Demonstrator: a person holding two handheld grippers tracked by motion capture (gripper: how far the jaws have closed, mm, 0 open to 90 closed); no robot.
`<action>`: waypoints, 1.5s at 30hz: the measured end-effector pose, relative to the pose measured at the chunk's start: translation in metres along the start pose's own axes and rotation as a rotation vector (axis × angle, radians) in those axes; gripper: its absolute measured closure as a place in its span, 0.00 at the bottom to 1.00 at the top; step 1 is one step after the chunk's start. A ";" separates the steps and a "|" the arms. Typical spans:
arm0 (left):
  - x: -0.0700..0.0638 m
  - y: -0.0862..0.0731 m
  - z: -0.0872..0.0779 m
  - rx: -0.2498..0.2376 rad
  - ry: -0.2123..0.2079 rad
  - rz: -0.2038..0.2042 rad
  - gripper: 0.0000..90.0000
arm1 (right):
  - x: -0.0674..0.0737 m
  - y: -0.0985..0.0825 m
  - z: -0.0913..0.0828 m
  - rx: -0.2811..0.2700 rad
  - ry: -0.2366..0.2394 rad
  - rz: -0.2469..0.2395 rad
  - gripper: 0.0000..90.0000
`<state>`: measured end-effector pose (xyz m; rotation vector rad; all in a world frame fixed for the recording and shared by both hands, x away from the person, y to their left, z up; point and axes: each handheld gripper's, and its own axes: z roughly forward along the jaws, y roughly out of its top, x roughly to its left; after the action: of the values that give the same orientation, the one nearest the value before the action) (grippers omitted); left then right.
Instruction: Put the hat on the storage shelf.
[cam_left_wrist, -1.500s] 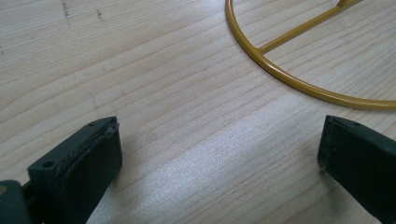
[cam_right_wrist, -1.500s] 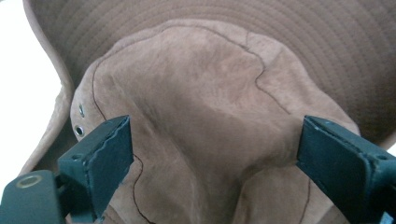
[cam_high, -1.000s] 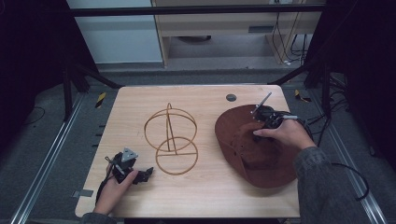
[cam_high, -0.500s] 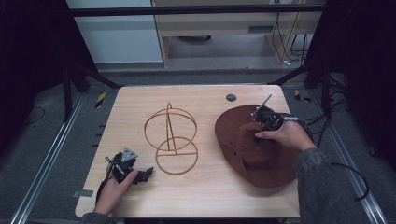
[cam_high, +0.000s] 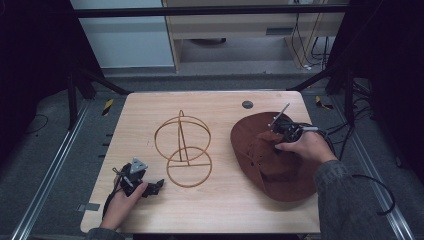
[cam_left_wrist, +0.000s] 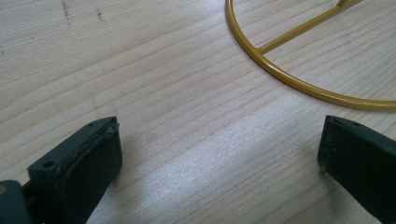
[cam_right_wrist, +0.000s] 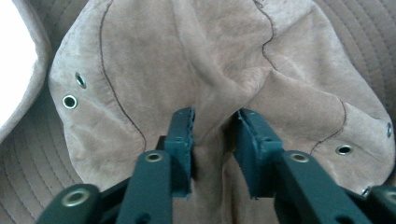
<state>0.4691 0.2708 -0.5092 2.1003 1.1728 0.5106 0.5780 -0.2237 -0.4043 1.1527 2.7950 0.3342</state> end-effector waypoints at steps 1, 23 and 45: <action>0.000 0.000 0.000 0.001 0.000 0.001 0.00 | 0.000 0.000 0.000 0.000 0.000 0.000 0.78; 0.000 0.000 0.000 -0.001 -0.002 0.003 0.00 | 0.001 -0.003 -0.047 -0.092 0.019 -0.031 0.99; 0.000 0.000 0.000 0.005 -0.002 0.008 0.00 | 0.021 0.013 -0.143 -0.221 -0.041 -0.066 0.99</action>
<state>0.4689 0.2711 -0.5088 2.1100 1.1652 0.5096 0.5467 -0.2231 -0.2625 1.0044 2.6710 0.5880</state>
